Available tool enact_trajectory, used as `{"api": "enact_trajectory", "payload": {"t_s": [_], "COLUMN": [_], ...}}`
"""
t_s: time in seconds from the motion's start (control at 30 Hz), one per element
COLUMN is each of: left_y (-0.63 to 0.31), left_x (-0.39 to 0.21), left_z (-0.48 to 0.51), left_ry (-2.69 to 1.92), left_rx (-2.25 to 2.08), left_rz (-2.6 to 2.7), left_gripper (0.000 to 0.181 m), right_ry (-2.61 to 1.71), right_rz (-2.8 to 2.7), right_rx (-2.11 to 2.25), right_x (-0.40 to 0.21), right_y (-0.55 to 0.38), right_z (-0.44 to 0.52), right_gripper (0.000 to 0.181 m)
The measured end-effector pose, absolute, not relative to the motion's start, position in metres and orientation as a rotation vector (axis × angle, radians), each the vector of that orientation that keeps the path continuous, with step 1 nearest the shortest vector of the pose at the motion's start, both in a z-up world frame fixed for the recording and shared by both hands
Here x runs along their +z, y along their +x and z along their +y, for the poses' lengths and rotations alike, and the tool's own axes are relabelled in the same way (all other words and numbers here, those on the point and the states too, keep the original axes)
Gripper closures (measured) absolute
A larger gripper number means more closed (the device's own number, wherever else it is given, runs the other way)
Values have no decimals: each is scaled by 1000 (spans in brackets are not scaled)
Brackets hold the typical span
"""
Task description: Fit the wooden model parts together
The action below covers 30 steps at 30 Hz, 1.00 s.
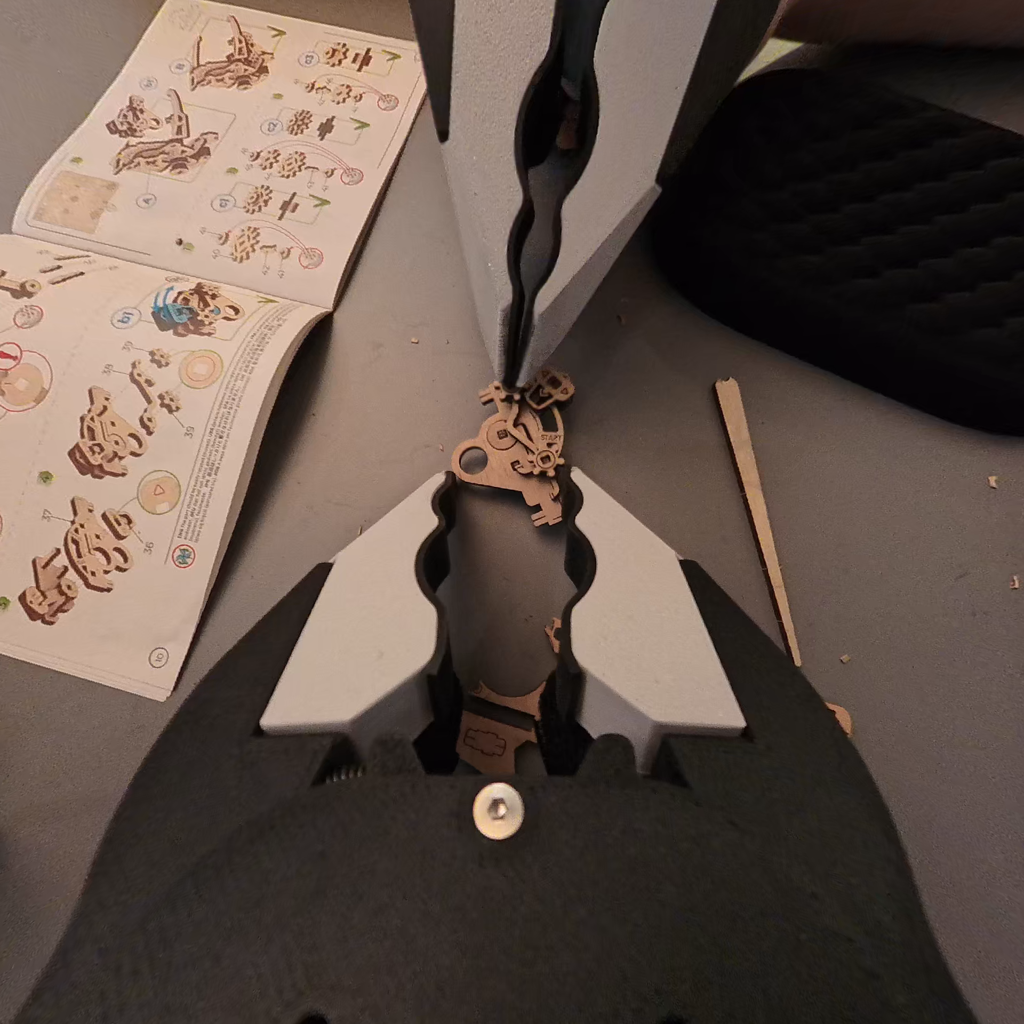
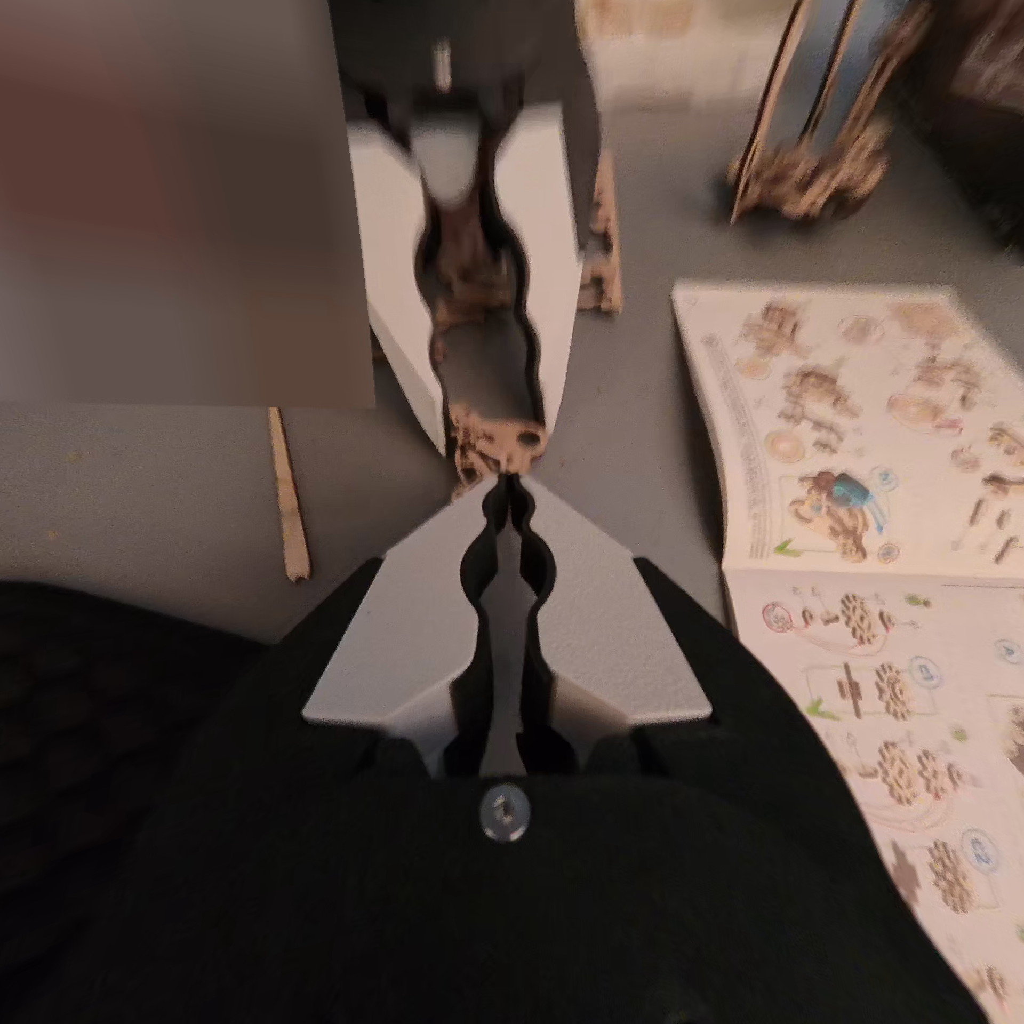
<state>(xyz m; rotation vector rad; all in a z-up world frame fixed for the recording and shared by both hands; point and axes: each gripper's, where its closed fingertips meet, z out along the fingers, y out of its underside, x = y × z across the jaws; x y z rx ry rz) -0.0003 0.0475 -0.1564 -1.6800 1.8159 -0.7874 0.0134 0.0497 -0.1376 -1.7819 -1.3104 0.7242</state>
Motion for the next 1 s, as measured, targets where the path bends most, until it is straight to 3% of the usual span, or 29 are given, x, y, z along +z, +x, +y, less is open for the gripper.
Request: {"api": "enact_trajectory", "payload": {"t_s": [0.3, 0.37, 0.5, 0.57, 0.7, 0.77, 0.9, 1.0], "left_y": [0, 0, 0, 0, 0, 0, 0, 0], "left_x": [-157, -157, -157, -157, -157, -157, -157, -157], "left_z": [48, 48, 48, 48, 49, 49, 50, 51], "left_ry": [-1682, -1679, -1674, -1673, -1673, -1673, -1674, -1673], "left_rx": [-772, -765, -754, -753, -752, -753, -751, -748], "left_rz": [1809, 1810, 1812, 1812, 1808, 1807, 1805, 1796], "left_gripper": [145, 145, 145, 145, 149, 149, 149, 150], "right_ry": [-1697, -1784, -1633, -1768, -1620, -1737, -1612, -1725], "right_rz": [-1315, -1341, -1247, -1320, -1305, -1385, -1300, -1328], "right_rx": [717, 716, 780, 808, 745, 680, 659, 739], "right_x": [-118, -139, -99, -134, -104, -140, -103, -134], "right_y": [15, 17, 12, 13, 7, 12, 14, 8], "right_z": [48, 48, 48, 43, 46, 46, 51, 46], "right_gripper": [181, 181, 181, 181, 181, 181, 181, 181]}}
